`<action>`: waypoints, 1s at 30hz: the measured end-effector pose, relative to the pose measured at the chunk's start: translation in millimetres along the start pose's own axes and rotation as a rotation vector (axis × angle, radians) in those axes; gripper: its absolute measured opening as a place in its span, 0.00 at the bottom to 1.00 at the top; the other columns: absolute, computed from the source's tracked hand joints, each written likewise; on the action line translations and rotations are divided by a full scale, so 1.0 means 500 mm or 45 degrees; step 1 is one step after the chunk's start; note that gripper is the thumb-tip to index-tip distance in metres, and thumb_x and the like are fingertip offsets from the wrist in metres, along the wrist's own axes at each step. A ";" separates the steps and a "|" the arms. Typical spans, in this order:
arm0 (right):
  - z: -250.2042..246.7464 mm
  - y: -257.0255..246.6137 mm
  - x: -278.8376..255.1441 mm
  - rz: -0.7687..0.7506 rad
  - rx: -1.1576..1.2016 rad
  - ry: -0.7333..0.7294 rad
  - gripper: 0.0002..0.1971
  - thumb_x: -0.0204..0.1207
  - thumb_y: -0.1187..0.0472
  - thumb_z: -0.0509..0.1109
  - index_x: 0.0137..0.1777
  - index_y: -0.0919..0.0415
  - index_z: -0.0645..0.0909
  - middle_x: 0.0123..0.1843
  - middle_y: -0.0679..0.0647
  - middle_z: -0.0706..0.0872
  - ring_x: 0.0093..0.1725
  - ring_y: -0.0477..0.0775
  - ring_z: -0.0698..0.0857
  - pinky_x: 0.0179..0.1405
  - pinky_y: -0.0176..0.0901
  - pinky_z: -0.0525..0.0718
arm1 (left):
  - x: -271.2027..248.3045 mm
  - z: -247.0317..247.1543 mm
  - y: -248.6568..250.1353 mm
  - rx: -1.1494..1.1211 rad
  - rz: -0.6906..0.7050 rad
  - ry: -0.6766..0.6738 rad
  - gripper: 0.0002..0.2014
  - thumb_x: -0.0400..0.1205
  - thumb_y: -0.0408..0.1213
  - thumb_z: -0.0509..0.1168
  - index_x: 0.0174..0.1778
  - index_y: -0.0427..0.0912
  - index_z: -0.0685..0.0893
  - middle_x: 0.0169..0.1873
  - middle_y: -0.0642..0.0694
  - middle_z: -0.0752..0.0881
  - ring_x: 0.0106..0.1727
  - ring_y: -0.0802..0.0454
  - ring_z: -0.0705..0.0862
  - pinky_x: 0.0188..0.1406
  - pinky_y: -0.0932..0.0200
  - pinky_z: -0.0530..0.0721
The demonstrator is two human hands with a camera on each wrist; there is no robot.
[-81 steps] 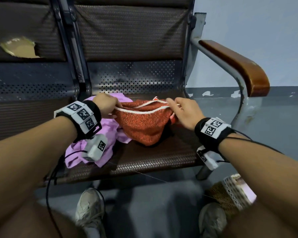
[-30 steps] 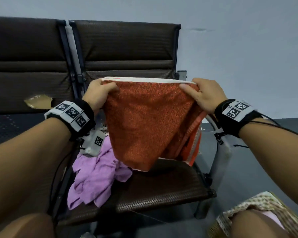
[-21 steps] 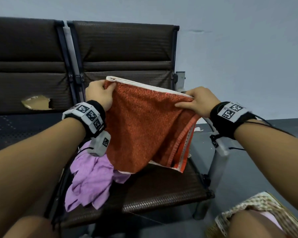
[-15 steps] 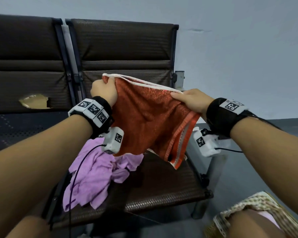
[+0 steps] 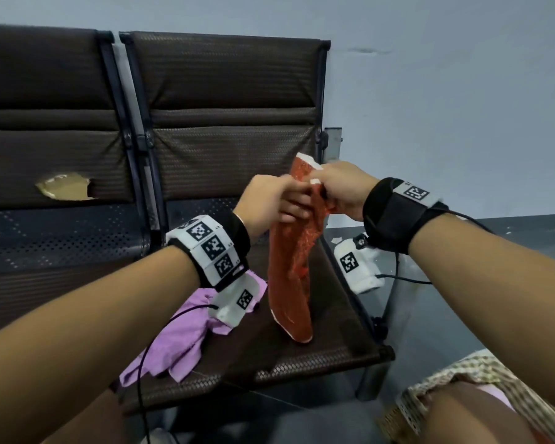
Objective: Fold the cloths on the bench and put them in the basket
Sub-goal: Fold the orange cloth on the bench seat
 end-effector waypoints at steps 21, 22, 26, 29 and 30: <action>-0.131 0.018 0.036 -0.440 -0.742 0.588 0.10 0.75 0.58 0.71 0.34 0.44 0.80 0.28 0.42 0.81 0.32 0.47 0.81 0.28 0.35 0.71 | 0.143 -0.067 -0.025 0.090 0.202 0.338 0.10 0.77 0.31 0.76 0.53 0.36 0.88 0.48 0.40 0.92 0.49 0.46 0.92 0.52 0.49 0.91; -0.130 0.019 0.028 -0.480 -0.704 0.595 0.10 0.75 0.57 0.70 0.34 0.42 0.80 0.28 0.41 0.81 0.30 0.42 0.80 0.28 0.33 0.71 | 0.138 -0.071 -0.027 0.057 0.201 0.326 0.11 0.77 0.31 0.76 0.54 0.36 0.89 0.48 0.40 0.92 0.50 0.46 0.92 0.51 0.51 0.91; -0.104 0.074 -0.002 -0.533 -0.781 0.414 0.07 0.77 0.57 0.68 0.46 0.41 0.83 0.33 0.36 0.83 0.33 0.31 0.80 0.33 0.28 0.71 | 0.084 -0.069 -0.088 0.171 0.120 0.192 0.09 0.75 0.22 0.75 0.49 0.33 0.85 0.43 0.41 0.89 0.42 0.53 0.87 0.46 0.62 0.86; -0.056 0.171 -0.025 -0.436 -0.984 0.065 0.08 0.80 0.61 0.67 0.55 0.48 0.84 0.43 0.44 0.89 0.42 0.42 0.86 0.44 0.41 0.82 | 0.014 -0.052 -0.193 0.348 -0.125 -0.050 0.13 0.76 0.18 0.72 0.41 0.39 0.78 0.38 0.41 0.83 0.40 0.50 0.81 0.42 0.58 0.80; -0.037 0.211 -0.034 -0.376 -1.056 -0.084 0.09 0.81 0.61 0.67 0.57 0.51 0.84 0.48 0.49 0.90 0.48 0.49 0.87 0.50 0.45 0.83 | -0.011 -0.043 -0.236 0.400 -0.231 -0.175 0.11 0.77 0.19 0.70 0.44 0.39 0.79 0.40 0.39 0.83 0.44 0.47 0.80 0.43 0.55 0.80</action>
Point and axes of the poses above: each hand's wrist, its own x-axis towards the middle knuckle, its own z-axis out of the palm, y = z × x, the point moved 5 cm from there along x, towards the middle knuckle
